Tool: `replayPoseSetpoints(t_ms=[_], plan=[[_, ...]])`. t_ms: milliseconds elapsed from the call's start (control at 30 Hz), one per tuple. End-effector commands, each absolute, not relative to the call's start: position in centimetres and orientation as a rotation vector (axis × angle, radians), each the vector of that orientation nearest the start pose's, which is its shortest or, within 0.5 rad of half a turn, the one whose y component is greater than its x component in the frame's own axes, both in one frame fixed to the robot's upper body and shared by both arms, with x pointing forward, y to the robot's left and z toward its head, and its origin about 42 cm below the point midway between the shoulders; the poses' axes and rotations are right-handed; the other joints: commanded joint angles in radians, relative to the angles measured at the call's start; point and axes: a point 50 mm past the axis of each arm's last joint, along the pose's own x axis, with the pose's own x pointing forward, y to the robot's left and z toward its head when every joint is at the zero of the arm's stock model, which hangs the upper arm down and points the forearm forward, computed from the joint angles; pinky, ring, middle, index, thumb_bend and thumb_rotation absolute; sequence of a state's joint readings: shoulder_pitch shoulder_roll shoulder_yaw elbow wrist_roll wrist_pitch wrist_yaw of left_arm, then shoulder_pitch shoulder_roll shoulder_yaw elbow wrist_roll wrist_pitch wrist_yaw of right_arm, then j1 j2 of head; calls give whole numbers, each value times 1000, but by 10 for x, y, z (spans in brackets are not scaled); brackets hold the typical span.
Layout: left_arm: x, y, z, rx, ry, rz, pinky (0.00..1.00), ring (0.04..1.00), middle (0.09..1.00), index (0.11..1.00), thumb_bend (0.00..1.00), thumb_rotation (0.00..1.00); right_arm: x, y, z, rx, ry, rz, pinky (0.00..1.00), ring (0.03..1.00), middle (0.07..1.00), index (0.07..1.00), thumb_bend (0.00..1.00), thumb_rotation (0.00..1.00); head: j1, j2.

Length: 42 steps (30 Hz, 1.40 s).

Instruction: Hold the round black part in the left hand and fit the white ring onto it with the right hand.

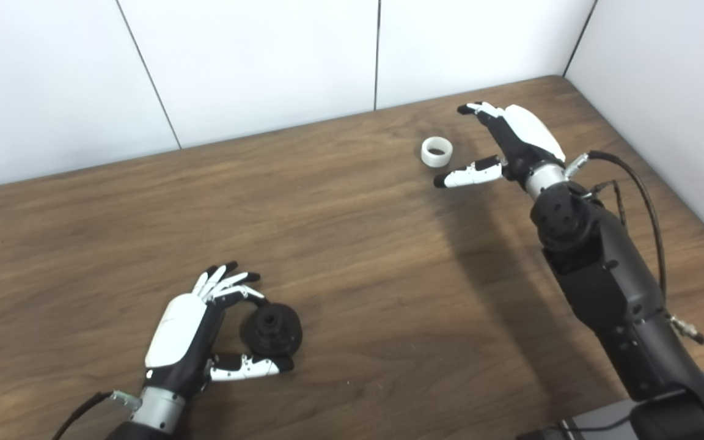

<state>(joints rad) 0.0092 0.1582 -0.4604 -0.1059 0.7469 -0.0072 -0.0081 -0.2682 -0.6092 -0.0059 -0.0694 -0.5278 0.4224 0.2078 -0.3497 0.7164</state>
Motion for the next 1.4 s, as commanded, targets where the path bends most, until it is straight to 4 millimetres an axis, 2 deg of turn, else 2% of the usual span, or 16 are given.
replayPoseSetpoints(t_ms=[0,333,900,1367], plan=[[240,138,85,902,-136,-491,1000,963,838,484,524,62,369,-396,262,-1115,67,-165,967,974,957,873,803,330,-1,0],[239,139,85,906,-147,-489,1000,959,833,484,525,61,403,-398,265,-1178,118,-144,1000,984,961,837,788,280,8,4],[236,135,85,910,-138,-490,1000,963,836,484,524,62,443,-387,266,-1259,193,-120,1000,981,956,783,818,302,19,8],[233,135,88,909,-133,-491,1000,967,839,484,523,62,449,-391,264,-1285,206,-126,995,969,938,698,811,234,25,16]])
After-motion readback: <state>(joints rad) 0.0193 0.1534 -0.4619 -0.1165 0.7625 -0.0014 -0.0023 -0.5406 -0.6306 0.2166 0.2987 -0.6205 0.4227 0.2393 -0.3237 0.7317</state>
